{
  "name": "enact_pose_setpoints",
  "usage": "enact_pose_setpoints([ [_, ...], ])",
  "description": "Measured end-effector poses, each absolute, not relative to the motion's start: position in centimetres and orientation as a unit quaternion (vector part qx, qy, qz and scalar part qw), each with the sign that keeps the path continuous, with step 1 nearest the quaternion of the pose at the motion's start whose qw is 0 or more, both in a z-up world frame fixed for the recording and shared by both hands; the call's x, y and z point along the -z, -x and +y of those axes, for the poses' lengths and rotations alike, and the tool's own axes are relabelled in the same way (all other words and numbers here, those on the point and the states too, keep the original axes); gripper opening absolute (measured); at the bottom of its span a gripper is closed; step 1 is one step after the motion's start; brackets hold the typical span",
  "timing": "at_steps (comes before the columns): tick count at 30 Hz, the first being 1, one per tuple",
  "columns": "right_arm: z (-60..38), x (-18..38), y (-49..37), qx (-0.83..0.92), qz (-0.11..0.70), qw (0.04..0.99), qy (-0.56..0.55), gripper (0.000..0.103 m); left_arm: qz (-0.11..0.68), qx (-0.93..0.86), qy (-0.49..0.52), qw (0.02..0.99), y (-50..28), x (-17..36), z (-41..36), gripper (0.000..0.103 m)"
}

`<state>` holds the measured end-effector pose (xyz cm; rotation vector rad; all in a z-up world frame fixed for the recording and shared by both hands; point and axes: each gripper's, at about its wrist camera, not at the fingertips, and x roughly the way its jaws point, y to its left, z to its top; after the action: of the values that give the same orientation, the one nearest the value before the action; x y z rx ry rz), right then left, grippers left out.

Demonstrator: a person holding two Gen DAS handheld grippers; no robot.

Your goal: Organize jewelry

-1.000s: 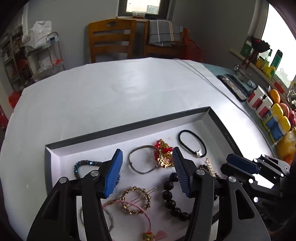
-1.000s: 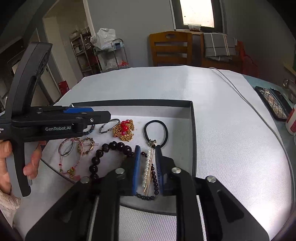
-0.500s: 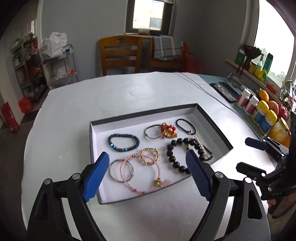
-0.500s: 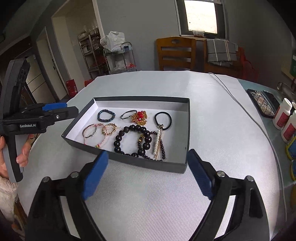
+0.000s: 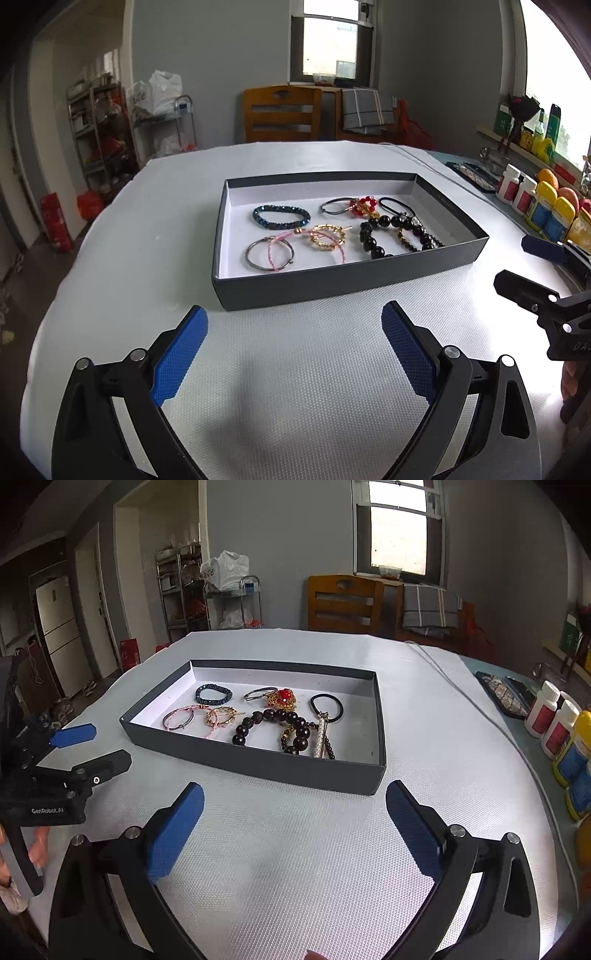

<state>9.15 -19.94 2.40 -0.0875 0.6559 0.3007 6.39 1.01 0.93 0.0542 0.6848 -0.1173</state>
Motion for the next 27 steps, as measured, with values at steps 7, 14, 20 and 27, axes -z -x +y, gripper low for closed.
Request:
enact_pose_setpoints([
  [7,-19.9,-1.9,-8.5,-0.139,0.286,0.947,0.047,0.097,0.316,0.054,-0.043,0.946,-6.1,-0.7,0.3,0.097],
  [14,-20.1,-1.9,-7.9,-0.134,0.269,0.953,0.047,0.097,0.291,0.041,-0.05,0.955,-5.2,-1.2,0.2,0.097],
  [20,-20.4,-1.9,-7.9,-0.127,0.267,0.954,0.042,0.097,0.279,0.041,-0.063,0.957,-4.9,-1.4,-0.2,0.097],
  [27,-20.1,-2.0,-7.6,-0.125,0.26,0.956,0.052,0.097,0.287,0.042,-0.044,0.956,-5.1,-1.3,0.6,0.097],
])
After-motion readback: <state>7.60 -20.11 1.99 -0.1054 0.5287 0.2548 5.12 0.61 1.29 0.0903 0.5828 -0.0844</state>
